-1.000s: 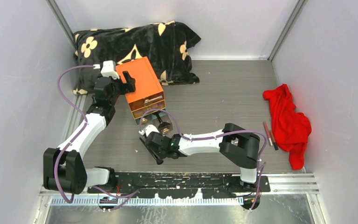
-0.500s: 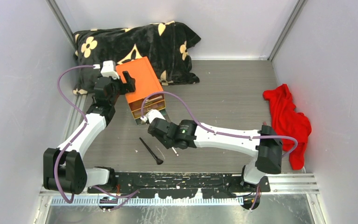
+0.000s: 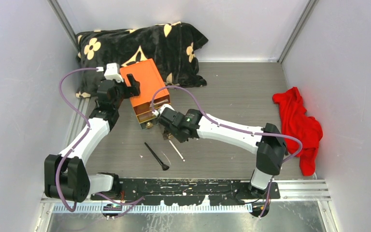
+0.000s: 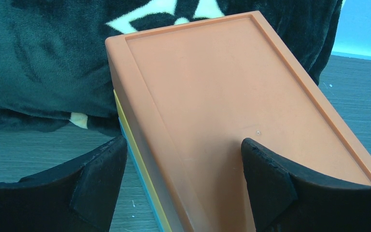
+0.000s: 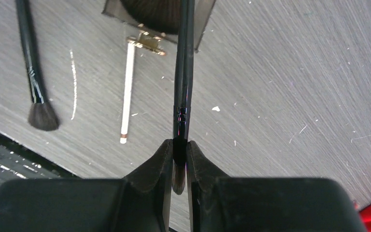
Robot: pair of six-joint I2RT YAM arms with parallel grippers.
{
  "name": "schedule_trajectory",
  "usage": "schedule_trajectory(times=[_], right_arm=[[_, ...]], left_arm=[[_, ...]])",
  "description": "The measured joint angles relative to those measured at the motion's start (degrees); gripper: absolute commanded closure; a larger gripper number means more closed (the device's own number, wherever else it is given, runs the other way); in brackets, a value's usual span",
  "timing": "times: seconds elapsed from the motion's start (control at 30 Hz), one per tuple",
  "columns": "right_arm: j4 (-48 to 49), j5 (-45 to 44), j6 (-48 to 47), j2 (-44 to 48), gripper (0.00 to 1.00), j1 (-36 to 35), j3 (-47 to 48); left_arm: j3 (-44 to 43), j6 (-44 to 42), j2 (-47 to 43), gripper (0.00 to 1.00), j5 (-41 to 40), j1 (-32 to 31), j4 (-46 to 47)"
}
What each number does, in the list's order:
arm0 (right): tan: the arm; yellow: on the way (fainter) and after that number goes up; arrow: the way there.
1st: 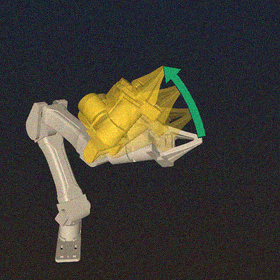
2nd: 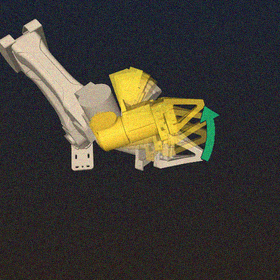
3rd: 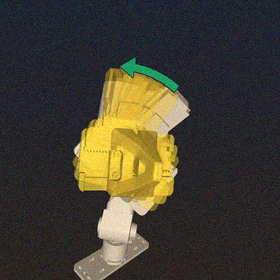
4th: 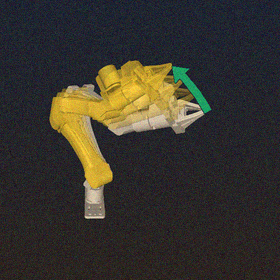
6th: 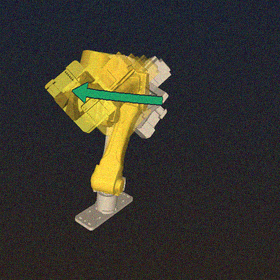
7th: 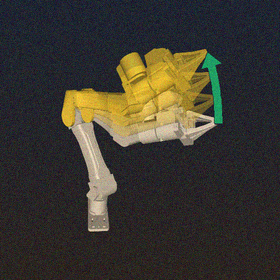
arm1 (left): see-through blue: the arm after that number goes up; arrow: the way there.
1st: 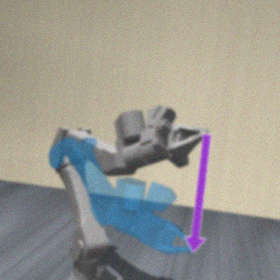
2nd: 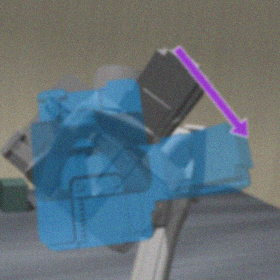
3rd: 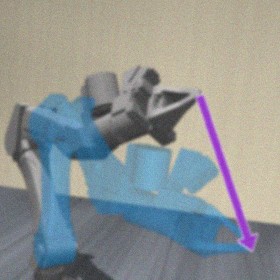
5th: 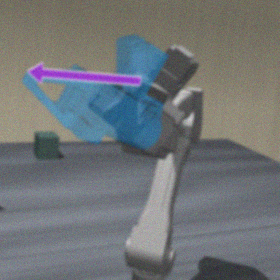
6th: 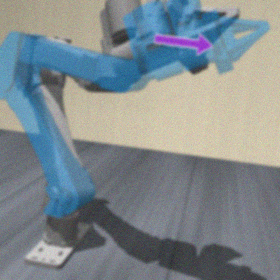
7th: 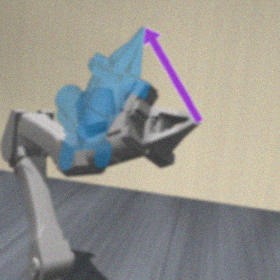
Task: Organize the makeup
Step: Place the makeup brush in the drawer.
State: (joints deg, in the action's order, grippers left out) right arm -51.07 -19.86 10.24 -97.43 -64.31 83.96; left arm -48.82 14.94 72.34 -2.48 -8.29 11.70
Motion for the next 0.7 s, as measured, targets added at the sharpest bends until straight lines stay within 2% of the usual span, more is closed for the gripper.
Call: schedule_trajectory(times=[0.23, 0.7], right_arm=[[-0.4, 2.3, -3.6, -3.3, 0.8, 3.3, 3.3], [-0.1, 4.3, -5.9, -6.3, 0.78, 3.4, 4.6]], left_arm=[[0.0, 0.0, -0.1, 0.14, 0.0, 0.0, -0.2], [0.7, -0.1, -1.7, 0.14, 0.0, 0.0, -1.3]])
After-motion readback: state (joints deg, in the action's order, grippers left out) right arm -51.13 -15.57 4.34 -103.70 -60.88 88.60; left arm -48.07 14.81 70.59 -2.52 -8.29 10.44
